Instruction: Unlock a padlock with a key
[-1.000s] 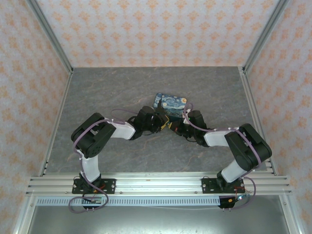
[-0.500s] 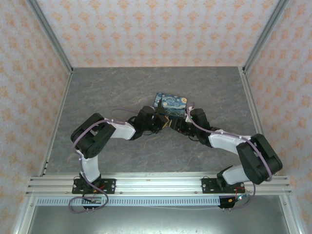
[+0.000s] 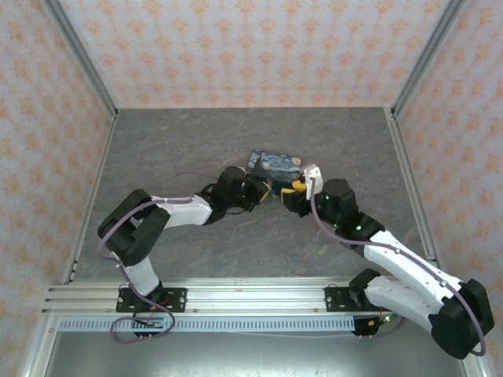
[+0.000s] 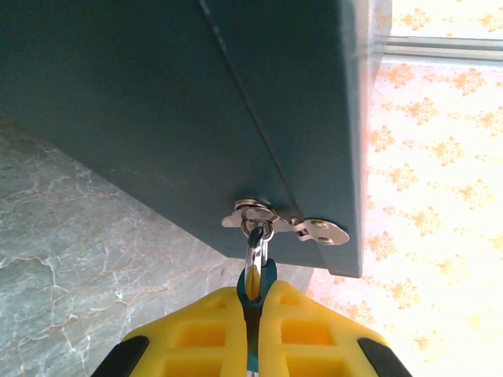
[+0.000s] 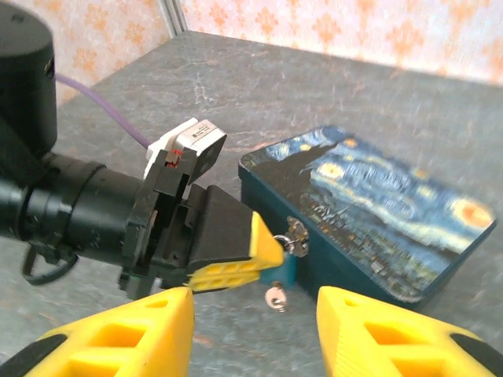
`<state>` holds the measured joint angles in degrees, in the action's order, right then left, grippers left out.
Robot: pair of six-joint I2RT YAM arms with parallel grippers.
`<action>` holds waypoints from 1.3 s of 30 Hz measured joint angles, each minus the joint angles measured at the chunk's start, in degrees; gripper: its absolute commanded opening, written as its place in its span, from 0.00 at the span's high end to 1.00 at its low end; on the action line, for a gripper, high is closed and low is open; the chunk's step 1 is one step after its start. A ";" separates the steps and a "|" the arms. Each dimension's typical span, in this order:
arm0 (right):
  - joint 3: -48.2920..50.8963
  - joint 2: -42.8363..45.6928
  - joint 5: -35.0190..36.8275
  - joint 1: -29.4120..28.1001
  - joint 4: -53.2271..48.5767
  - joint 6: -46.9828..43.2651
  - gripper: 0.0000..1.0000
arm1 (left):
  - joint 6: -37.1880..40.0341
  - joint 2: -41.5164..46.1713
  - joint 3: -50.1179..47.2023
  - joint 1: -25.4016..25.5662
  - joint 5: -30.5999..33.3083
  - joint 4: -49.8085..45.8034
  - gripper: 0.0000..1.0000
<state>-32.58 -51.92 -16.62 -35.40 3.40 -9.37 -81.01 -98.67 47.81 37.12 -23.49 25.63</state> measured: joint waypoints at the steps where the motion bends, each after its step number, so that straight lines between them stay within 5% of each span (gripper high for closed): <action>1: 0.09 0.02 1.66 -1.07 0.04 -3.10 0.55 | 0.00 0.42 -0.02 0.00 0.02 -0.37 0.97; 8: 3.98 -6.62 14.73 -8.35 3.34 -21.53 0.50 | -0.15 1.25 -0.31 0.00 0.17 -1.73 0.97; 17: 6.40 -17.22 23.17 -9.57 15.26 -33.46 0.45 | -0.15 1.25 -0.28 0.00 0.15 -3.06 0.97; 39: 3.91 -26.75 22.62 -10.95 22.01 -35.10 0.58 | -0.15 1.27 -0.28 0.00 0.15 -4.24 0.96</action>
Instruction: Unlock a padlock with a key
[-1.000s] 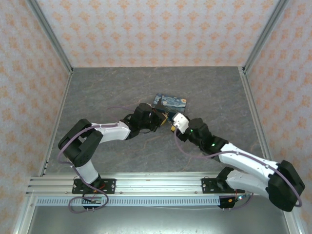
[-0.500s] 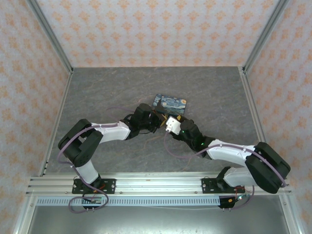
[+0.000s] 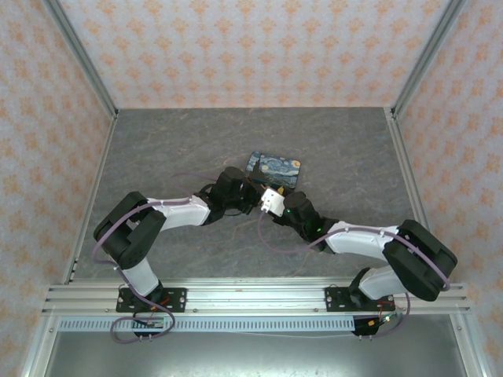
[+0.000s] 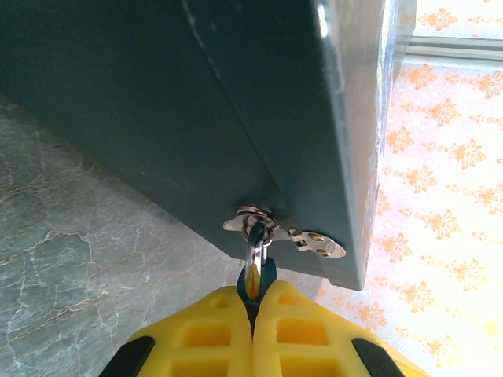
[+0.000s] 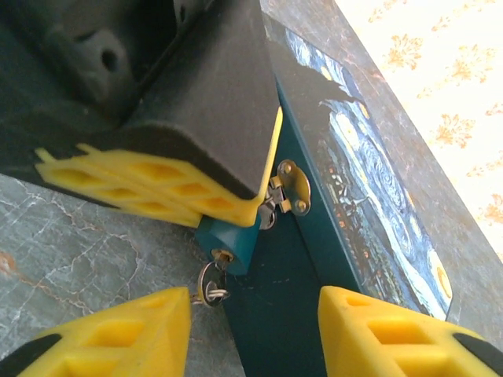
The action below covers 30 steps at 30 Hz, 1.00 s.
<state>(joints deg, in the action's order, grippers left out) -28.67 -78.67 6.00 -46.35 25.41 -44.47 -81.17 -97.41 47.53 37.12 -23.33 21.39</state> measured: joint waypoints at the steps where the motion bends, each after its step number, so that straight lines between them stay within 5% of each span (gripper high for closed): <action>1: -0.28 -0.28 -0.02 0.00 0.09 0.02 0.61 | 0.00 0.00 0.00 0.00 0.00 0.00 0.96; 18: -1.46 -2.40 -2.36 -0.48 0.00 3.21 0.99 | 0.00 0.00 0.13 -0.04 0.70 0.02 0.96; 30: -3.48 -2.54 -8.41 2.05 -3.54 13.46 1.00 | 0.02 0.00 0.13 -0.11 1.38 -0.20 0.97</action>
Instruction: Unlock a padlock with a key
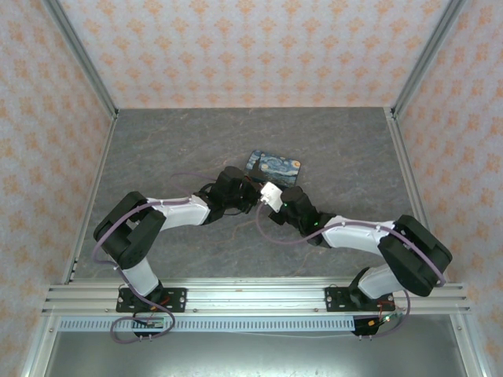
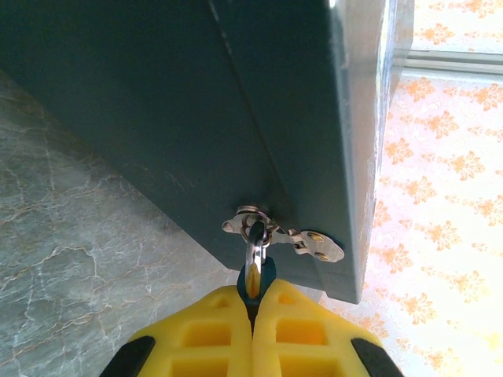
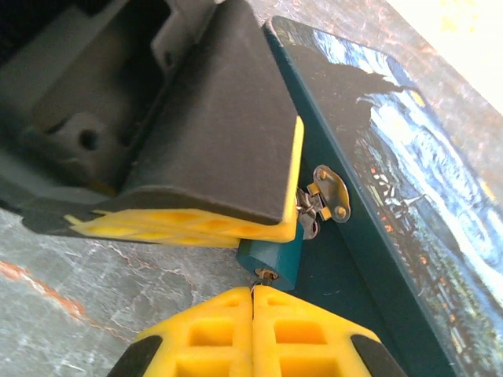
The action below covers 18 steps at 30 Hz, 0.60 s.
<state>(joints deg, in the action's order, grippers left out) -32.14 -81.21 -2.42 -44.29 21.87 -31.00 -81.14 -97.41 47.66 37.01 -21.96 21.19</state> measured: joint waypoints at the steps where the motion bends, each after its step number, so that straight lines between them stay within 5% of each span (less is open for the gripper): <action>1: 0.00 -0.11 -0.85 0.39 0.04 1.38 1.00 | 0.00 -0.02 0.00 0.00 0.11 -0.04 0.96; 18: 1.73 -4.57 -9.25 4.02 7.67 18.82 1.00 | -0.02 -1.20 -0.52 -0.04 2.38 -0.28 0.94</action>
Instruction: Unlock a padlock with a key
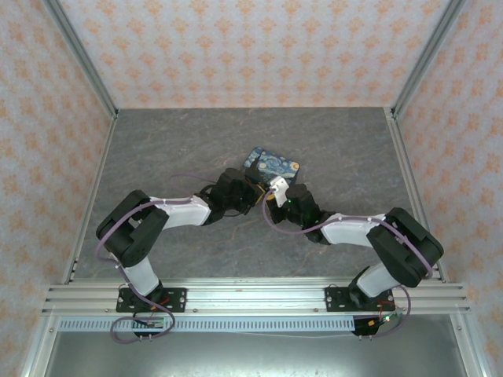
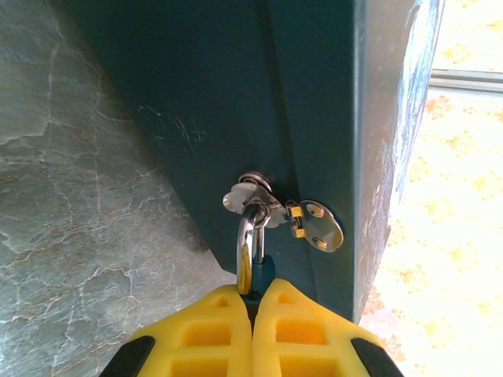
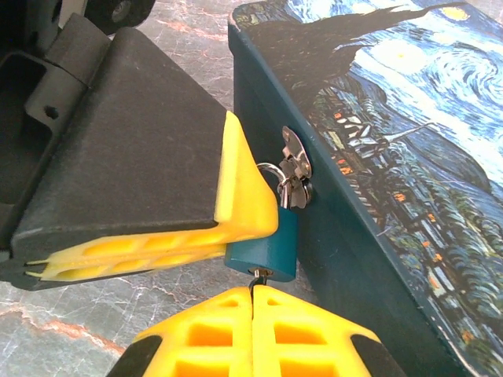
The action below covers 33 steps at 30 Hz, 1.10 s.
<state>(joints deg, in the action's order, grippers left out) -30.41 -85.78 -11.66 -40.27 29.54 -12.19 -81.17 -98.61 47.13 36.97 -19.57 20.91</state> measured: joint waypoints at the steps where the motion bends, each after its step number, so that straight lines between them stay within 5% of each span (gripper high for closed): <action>1: 0.00 0.00 -0.15 0.09 0.07 0.22 1.00 | -0.02 -0.04 0.00 0.00 0.00 0.02 0.91; 16: 0.00 -3.30 -2.62 0.79 0.09 6.25 1.00 | 0.66 0.37 -2.67 -0.35 -1.16 -0.04 0.59; 33: 4.59 -10.56 -14.43 5.44 12.87 40.28 1.00 | 13.81 10.86 1.38 -10.05 0.76 -16.50 0.30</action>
<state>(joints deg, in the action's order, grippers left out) -25.82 -96.33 -26.09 -34.83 42.41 28.10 -67.35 -87.74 48.51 26.92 -18.81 4.40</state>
